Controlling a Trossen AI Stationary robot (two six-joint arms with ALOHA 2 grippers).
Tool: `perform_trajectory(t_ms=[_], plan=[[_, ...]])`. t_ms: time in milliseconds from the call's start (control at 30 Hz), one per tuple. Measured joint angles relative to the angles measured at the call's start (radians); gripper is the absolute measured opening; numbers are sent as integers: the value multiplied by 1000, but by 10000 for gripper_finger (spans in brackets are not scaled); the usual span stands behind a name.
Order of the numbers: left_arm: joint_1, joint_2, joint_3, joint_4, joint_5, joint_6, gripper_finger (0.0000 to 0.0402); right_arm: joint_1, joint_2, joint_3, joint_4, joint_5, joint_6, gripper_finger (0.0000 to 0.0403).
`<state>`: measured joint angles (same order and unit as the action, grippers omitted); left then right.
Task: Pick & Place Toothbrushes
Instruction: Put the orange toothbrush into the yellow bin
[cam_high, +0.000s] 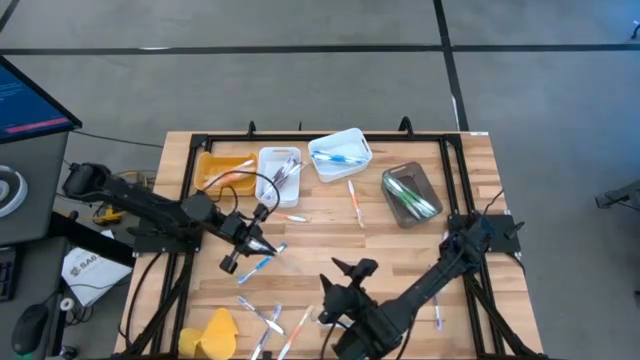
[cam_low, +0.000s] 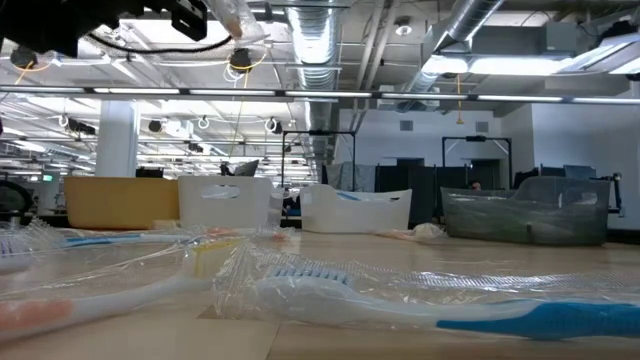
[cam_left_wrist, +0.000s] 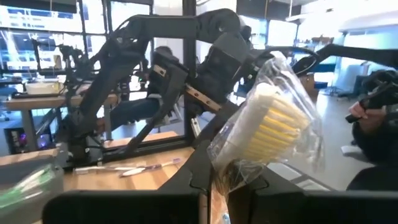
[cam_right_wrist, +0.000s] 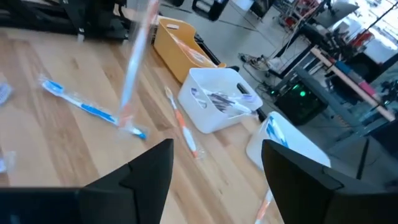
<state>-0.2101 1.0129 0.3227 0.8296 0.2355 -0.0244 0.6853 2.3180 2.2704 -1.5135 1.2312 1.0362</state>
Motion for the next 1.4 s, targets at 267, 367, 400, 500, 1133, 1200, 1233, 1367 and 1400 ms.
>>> perform_trajectory(t_ms=[267, 367, 400, 500, 1133, 1200, 1233, 1367, 1400], plan=[[109, -274, 166, -467, -3, 72, 10, 31, 0, 0, 7, -31, 83, 238], [158, -345, 305, -810, -57, 156, 10, 38, 0, 0, 11, -53, 112, 238], [170, -357, 354, -931, -105, 179, 10, 40, 0, 0, 11, -59, 118, 238], [205, -358, 496, -1267, -292, 204, 10, 41, 0, -1, 33, -73, 123, 238], [592, 110, 1041, -2068, -582, 410, 10, 24, 0, -1, 85, -105, 106, 238], [640, 176, 1054, -2116, -442, 411, 10, 20, 0, -1, 85, -117, 106, 238], [660, 205, 1058, -2125, -388, 415, 10, 18, 0, -1, 85, -123, 106, 238], [712, 299, 1069, -2138, -410, 413, 14, 18, 11, -2, 81, -137, 106, 238], [731, 315, 1069, -2148, -415, 413, 14, 19, 13, -3, 82, -140, 104, 238]])
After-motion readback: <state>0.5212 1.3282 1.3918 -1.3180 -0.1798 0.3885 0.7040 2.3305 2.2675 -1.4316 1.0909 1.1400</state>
